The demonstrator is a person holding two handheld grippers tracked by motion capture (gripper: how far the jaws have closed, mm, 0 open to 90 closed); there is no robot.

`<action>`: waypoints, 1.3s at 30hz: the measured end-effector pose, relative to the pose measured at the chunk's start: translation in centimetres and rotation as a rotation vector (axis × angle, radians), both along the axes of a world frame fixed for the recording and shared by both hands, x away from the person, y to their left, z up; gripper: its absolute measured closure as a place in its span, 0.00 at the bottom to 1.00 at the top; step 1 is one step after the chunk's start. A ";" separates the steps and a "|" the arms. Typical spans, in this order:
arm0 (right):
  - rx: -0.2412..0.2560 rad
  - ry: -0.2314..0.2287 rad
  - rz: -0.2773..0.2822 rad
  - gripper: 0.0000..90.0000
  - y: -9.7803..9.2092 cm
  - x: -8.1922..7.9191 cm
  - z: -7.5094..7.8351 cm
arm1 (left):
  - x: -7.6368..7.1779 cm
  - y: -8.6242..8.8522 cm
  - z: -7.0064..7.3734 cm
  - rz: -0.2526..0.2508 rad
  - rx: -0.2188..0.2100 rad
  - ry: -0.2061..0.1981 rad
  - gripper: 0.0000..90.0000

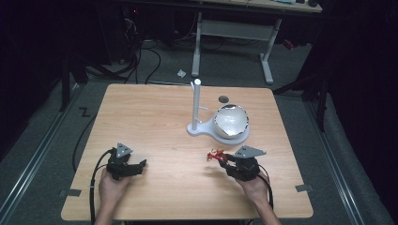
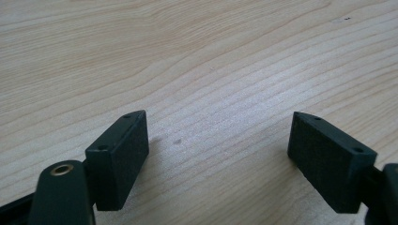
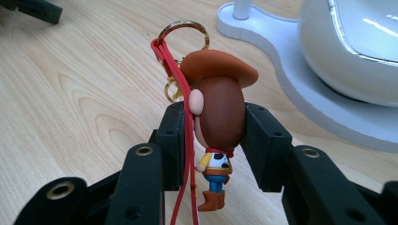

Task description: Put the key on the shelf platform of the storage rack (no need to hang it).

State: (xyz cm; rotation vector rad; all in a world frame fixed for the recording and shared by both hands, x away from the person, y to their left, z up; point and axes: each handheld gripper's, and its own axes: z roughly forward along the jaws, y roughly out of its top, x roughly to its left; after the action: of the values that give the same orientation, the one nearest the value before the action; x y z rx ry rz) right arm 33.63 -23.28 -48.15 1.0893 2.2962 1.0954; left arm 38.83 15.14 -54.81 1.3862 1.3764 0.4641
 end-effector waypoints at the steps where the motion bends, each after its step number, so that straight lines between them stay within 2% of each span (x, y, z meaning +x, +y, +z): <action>1: 0.002 -0.001 -0.005 0.69 -0.2 -0.1 0.2 | 0.0 0.0 0.0 0.000 0.000 0.000 0.23; 10: 0.037 -0.008 -0.043 0.69 -2.2 -1.0 1.3 | 0.0 0.0 0.0 0.001 0.001 0.000 0.23; 18: 0.042 -0.013 -0.085 0.69 -3.7 -1.5 2.0 | 0.0 0.0 0.0 0.003 -0.002 0.001 0.23; 24: 0.060 -0.014 -0.128 0.69 -5.1 -1.4 2.2 | 0.0 0.0 0.0 0.004 -0.001 0.001 0.23; 39: 0.097 -0.020 -0.195 0.69 -6.9 -0.5 3.3 | 0.0 0.1 0.0 0.004 0.001 0.003 0.24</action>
State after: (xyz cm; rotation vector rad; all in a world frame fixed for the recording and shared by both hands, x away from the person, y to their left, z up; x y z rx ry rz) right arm 33.17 -30.14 -44.82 1.3020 2.0891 1.1436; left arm 38.84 15.21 -54.79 1.3859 1.3819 0.4650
